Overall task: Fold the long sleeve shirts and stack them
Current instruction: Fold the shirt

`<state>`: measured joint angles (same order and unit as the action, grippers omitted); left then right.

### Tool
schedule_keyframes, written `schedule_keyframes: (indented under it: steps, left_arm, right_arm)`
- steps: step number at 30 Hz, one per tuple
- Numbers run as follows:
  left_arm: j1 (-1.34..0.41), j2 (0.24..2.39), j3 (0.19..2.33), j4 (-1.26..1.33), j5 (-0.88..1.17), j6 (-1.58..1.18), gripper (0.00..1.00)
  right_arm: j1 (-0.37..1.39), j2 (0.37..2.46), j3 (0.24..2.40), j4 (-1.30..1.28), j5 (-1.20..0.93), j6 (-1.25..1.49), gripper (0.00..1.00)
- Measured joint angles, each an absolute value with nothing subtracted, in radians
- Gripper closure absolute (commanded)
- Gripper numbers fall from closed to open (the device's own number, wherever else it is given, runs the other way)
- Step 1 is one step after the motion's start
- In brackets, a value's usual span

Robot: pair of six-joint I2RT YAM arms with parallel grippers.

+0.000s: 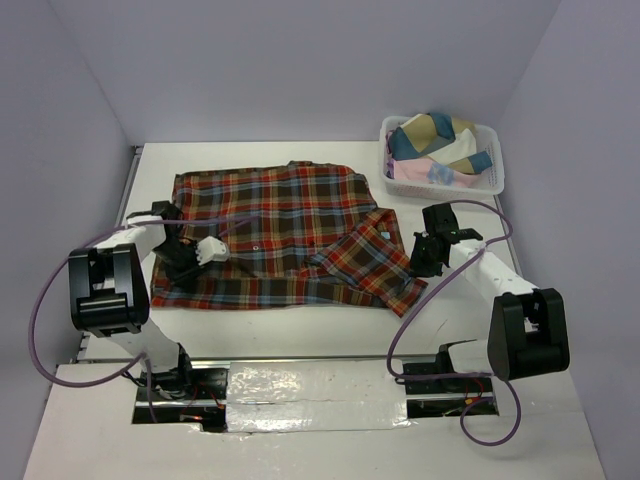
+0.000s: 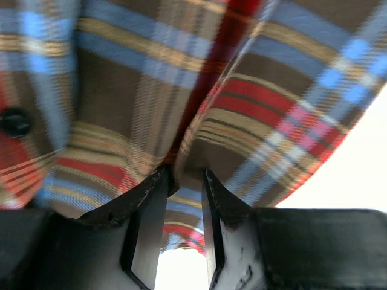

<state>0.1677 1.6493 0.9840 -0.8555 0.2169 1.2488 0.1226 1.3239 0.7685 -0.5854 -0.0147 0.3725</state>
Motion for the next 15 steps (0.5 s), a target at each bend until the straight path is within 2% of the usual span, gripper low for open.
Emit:
schedule_keyframes:
  steps: [5, 7, 10, 11, 14, 15]
  left_arm:
    - [0.168, 1.628, 0.958, -0.784, 0.191, 1.256, 0.55]
    - [0.168, 1.623, 0.948, -0.769, 0.187, 1.252, 0.56]
    - [0.168, 1.603, 0.937, -0.744, 0.189, 1.246, 0.78]
    - [0.167, 1.599, 0.937, -0.74, 0.189, 1.245, 0.87]
    - [0.167, 1.596, 0.937, -0.734, 0.192, 1.248, 1.0]
    - [0.167, 1.597, 0.937, -0.738, 0.192, 1.252, 1.0]
  right_arm:
    - [0.123, 1.324, 0.768, -0.585, -0.015, 0.373, 1.0]
    - [0.123, 1.324, 0.768, -0.585, -0.015, 0.373, 1.0]
    - [0.123, 1.323, 0.766, -0.585, -0.015, 0.373, 1.0]
    - [0.123, 1.322, 0.766, -0.585, -0.015, 0.373, 1.0]
    - [0.123, 1.32, 0.766, -0.585, -0.015, 0.373, 1.0]
    - [0.123, 1.318, 0.766, -0.585, -0.015, 0.373, 1.0]
